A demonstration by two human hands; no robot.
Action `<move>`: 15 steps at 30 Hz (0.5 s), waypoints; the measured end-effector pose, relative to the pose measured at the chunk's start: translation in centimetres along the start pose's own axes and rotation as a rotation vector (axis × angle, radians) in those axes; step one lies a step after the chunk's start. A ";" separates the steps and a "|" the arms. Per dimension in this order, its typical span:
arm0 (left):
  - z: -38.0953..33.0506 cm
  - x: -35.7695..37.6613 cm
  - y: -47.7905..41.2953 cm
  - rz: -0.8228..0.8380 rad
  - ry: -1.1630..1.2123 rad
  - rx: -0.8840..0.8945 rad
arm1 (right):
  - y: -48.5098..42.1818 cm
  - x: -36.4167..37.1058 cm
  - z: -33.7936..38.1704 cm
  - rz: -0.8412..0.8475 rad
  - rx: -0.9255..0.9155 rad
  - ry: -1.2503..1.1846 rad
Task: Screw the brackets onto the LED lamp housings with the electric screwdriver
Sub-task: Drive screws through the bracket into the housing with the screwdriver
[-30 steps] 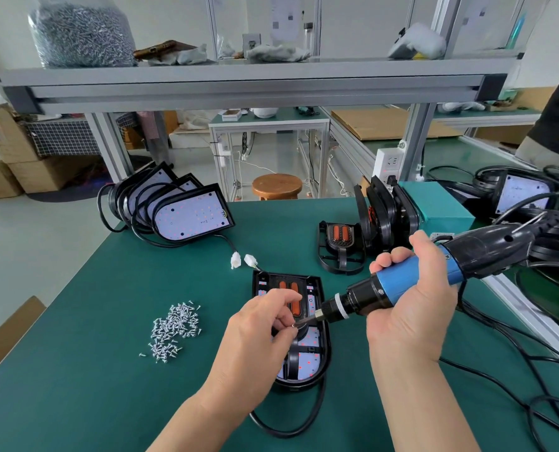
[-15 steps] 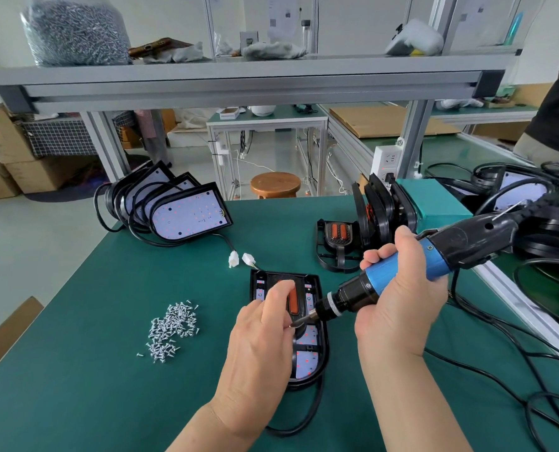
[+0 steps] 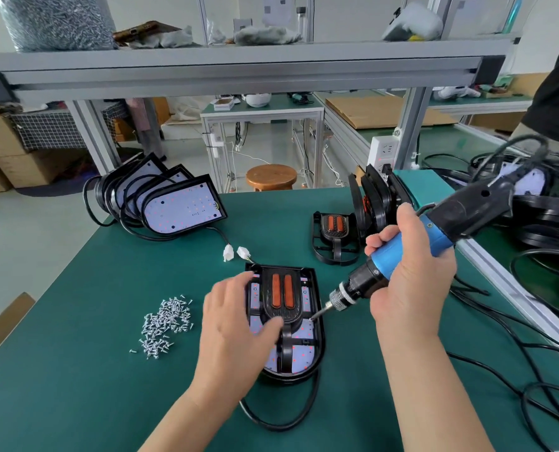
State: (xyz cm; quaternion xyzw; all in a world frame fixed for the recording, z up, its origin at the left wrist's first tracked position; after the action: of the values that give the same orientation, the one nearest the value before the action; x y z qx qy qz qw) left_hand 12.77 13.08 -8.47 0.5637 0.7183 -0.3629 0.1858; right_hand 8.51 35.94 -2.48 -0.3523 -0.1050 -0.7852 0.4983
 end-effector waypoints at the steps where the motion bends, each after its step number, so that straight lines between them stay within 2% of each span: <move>1: 1.2 0.1 -0.4 0.008 0.041 -0.110 | -0.1 0.2 -0.1 0.021 0.011 0.013; 3: 3.2 0.9 -1.1 0.086 0.121 -0.313 | -0.2 0.6 -0.6 0.054 0.029 0.057; 5: 4.2 1.8 -1.5 0.178 0.154 -0.418 | -0.1 0.9 -1.3 0.075 0.045 0.103; 8: 4.8 2.8 -2.1 0.234 0.148 -0.432 | -0.2 1.2 -2.0 0.094 0.073 0.128; 15: 4.9 3.0 -2.3 0.243 0.171 -0.432 | -0.7 1.6 -2.7 0.136 0.108 0.161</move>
State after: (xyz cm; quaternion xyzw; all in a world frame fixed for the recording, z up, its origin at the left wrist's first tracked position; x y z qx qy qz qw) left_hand 9.06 11.26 -13.06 0.6218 0.7192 -0.1268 0.2827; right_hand 6.30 33.69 -3.29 -0.2669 -0.0825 -0.7685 0.5756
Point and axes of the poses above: each hand's wrist, its own y-axis away from the middle knuckle, its own x-axis out of the palm, z = x × y, the point moved 6 cm from there along -y, towards the middle knuckle, and after that the axes turned 5 degrees about z, right-handed, at the moved point
